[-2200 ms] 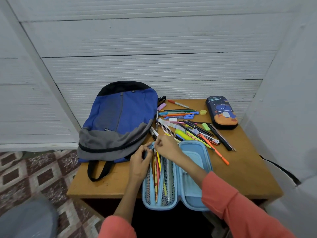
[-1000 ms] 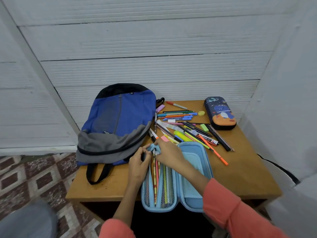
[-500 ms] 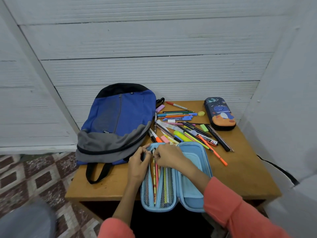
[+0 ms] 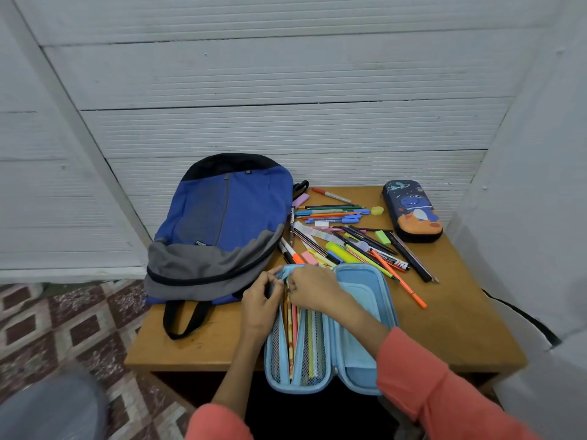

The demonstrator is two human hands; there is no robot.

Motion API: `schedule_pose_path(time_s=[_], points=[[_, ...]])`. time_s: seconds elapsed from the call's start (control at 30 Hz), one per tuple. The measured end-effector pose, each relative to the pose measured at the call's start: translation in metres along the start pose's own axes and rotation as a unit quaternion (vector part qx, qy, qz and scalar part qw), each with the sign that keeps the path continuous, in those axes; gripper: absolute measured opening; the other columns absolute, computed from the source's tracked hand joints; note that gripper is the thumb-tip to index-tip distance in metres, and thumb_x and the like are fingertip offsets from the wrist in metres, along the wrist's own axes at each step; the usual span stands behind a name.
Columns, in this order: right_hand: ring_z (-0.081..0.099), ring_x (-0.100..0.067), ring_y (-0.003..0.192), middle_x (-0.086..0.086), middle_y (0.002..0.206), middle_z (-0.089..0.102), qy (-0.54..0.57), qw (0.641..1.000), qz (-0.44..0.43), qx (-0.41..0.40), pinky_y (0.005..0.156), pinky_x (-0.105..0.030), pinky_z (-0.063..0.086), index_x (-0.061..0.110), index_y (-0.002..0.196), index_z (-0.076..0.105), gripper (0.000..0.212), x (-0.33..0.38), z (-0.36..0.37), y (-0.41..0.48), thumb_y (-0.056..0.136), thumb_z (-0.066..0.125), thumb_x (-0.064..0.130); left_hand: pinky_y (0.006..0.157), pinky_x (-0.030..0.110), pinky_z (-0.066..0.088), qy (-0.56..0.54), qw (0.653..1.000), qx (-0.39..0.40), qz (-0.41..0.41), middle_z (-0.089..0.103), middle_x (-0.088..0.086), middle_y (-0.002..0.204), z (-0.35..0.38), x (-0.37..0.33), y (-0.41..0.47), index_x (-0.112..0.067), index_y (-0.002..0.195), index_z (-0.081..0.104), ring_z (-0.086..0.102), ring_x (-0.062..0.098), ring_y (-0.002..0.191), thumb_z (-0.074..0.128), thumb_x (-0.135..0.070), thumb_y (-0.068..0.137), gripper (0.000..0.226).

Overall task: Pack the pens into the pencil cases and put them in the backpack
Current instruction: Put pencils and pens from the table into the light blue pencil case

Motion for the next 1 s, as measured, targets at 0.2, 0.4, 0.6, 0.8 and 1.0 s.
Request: schedule_pose_path(time_s=[0.2, 0.4, 0.6, 0.8, 1.0], points=[[0.054, -0.024, 0.085, 0.000, 0.085, 0.055, 0.042, 0.999, -0.012, -0.005, 0.074, -0.034, 0.040, 0.020, 0.083, 0.053, 0.006, -0.002, 0.000, 0.005, 0.088, 0.054, 0.022, 0.061, 0.012, 0.040, 0.001, 1.000, 0.007, -0.003, 0.067, -0.013, 0.117, 0.000, 0.000, 0.000, -0.012, 0.078, 0.056, 0.053, -0.002, 0.069, 0.057, -0.012, 0.095, 0.017], [0.060, -0.017, 0.073, 0.003, 0.083, 0.064, 0.148, 0.984, 0.052, -0.079, 0.059, -0.027, 0.046, 0.023, 0.091, 0.066, 0.009, -0.028, -0.024, 0.023, 0.088, 0.059, 0.028, 0.068, 0.018, 0.048, -0.007, 1.000, 0.003, -0.021, 0.064, -0.018, 0.120, 0.001, -0.002, 0.000, -0.012, 0.076, 0.052, 0.063, -0.002, 0.081, 0.057, -0.016, 0.096, 0.020], [0.063, -0.033, 0.098, -0.013, 0.107, 0.069, 0.058, 0.963, 0.170, -0.199, 0.076, -0.035, 0.049, 0.011, 0.104, 0.069, 0.021, -0.107, -0.053, 0.058, 0.090, 0.054, 0.012, 0.072, 0.037, 0.053, -0.015, 0.999, 0.005, -0.029, 0.064, -0.022, 0.121, 0.000, -0.004, -0.002, -0.011, 0.078, 0.053, 0.061, 0.005, 0.082, 0.057, -0.017, 0.096, 0.020], [0.060, -0.034, 0.109, -0.017, 0.118, 0.063, -0.061, 0.968, 0.208, -0.127, 0.082, -0.037, 0.049, 0.004, 0.117, 0.060, 0.025, -0.162, -0.046, 0.069, 0.093, 0.051, 0.007, 0.075, 0.042, 0.054, -0.017, 0.999, 0.006, -0.030, 0.064, -0.021, 0.120, -0.001, -0.004, -0.001, -0.011, 0.077, 0.053, 0.057, 0.006, 0.080, 0.057, -0.017, 0.095, 0.019], [0.060, -0.030, 0.109, -0.012, 0.114, 0.064, -0.123, 0.965, 0.202, -0.116, 0.091, -0.038, 0.045, 0.010, 0.114, 0.061, 0.025, -0.175, -0.030, 0.071, 0.091, 0.051, 0.004, 0.078, 0.041, 0.055, -0.009, 1.000, 0.007, -0.026, 0.064, -0.021, 0.120, -0.001, -0.002, -0.001, -0.010, 0.078, 0.053, 0.063, 0.002, 0.086, 0.057, -0.017, 0.096, 0.020]])
Point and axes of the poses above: each hand's wrist, its own y-axis towards the middle knuckle, its own z-axis out of the palm, x = y × z, the point moved 1 cm from there along y, towards the middle knuckle
